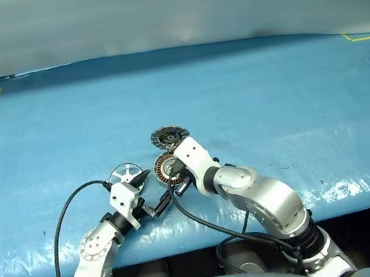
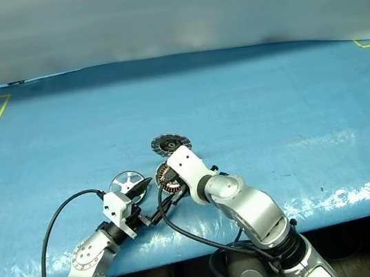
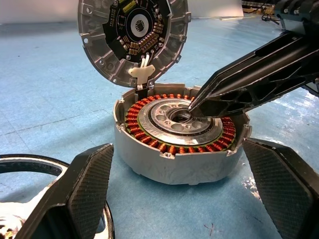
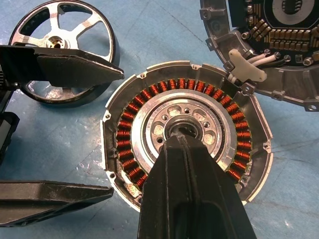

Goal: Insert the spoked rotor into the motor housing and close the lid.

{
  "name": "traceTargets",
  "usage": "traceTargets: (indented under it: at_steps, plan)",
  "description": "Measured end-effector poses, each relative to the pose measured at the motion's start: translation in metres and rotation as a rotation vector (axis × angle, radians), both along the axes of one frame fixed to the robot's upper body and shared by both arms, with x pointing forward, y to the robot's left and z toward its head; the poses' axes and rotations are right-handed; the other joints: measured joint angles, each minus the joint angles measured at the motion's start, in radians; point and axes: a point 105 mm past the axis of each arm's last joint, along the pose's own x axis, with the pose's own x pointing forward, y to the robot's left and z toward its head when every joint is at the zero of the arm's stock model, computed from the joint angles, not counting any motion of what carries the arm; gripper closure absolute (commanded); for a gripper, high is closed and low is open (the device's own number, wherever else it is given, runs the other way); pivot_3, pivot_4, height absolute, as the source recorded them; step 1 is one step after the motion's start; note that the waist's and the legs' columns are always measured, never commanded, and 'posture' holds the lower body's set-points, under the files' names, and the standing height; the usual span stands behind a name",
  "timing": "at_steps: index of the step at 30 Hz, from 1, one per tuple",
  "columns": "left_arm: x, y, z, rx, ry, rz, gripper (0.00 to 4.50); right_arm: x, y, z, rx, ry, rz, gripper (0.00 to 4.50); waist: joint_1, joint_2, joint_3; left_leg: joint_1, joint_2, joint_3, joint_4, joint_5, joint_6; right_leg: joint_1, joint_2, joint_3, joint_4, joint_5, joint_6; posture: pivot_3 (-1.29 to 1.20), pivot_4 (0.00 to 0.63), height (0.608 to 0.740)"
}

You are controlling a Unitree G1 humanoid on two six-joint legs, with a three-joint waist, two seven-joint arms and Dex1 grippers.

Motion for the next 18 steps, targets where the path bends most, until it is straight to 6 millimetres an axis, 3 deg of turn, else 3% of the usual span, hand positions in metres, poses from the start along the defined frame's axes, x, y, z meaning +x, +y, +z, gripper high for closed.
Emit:
traceTargets:
  at_steps: [18]
  plan:
    - [-0.001,-0.007,0.007,-0.005,0.006,-0.010,0.00,0.012,0.008,0.009,-0.011,-0.027,0.011,4.49,-0.001,0.000,0.000,0.000,0.000,0.000,0.000,0.000,0.000,0.000,0.000,0.000,0.000,0.000,0.000,0.00,0.150,0.740]
